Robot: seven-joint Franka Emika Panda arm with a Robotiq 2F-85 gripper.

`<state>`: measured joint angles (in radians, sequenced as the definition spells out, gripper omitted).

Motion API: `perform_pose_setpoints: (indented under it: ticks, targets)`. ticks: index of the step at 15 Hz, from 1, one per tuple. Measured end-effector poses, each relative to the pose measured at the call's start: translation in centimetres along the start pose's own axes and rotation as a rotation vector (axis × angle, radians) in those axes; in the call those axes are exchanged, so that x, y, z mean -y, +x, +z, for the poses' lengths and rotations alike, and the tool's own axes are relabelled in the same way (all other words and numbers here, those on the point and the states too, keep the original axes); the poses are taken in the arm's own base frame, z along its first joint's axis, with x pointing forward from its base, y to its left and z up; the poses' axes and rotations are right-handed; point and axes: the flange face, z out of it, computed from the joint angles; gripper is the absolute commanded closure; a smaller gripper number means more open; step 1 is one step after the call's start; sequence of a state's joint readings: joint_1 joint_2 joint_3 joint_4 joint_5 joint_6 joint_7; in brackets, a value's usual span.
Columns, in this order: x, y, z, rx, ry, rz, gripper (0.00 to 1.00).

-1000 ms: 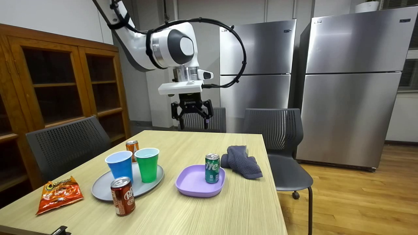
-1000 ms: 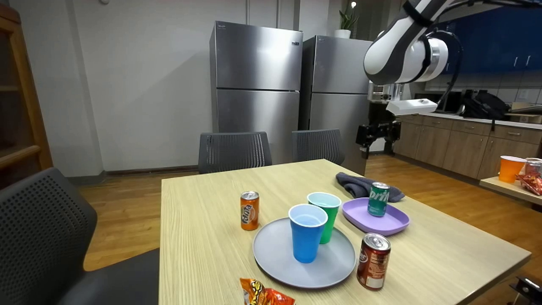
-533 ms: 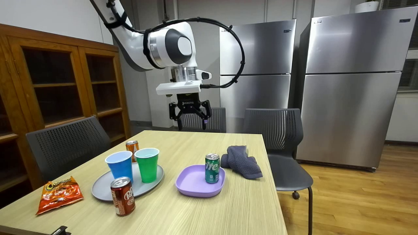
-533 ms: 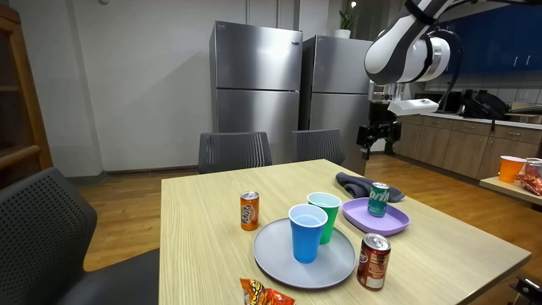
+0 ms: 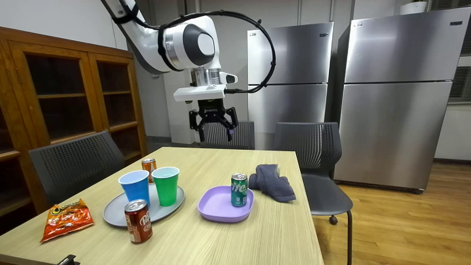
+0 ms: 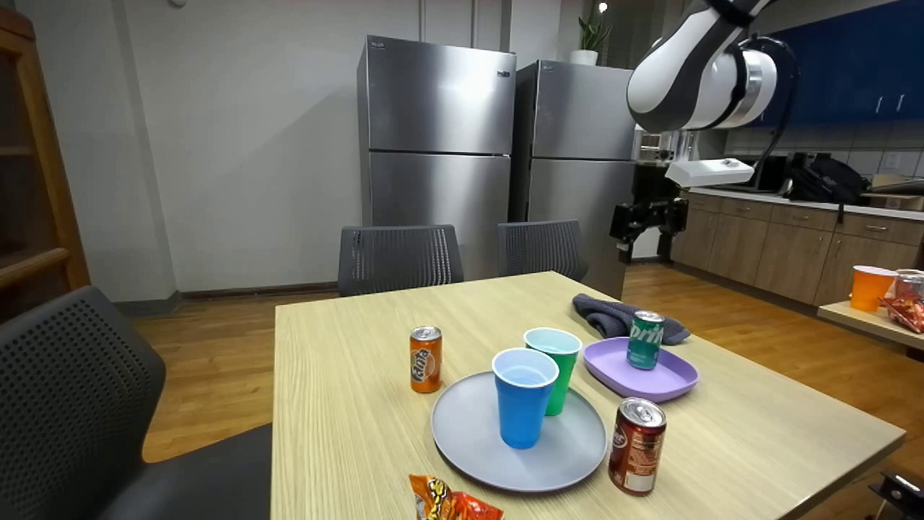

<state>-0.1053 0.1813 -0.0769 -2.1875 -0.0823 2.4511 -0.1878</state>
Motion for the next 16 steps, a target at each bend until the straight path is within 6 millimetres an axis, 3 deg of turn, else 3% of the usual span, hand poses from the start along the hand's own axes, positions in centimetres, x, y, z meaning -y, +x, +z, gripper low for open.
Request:
perform_pose_setpoints:
  ticks: [8, 16]
  targets:
    - [1.9, -4.3, -5.3, -0.069, 0.016, -0.023, 0.0]
    - [7.2, -8.6, -5.4, -0.085, 0.037, -0.11, 0.0]
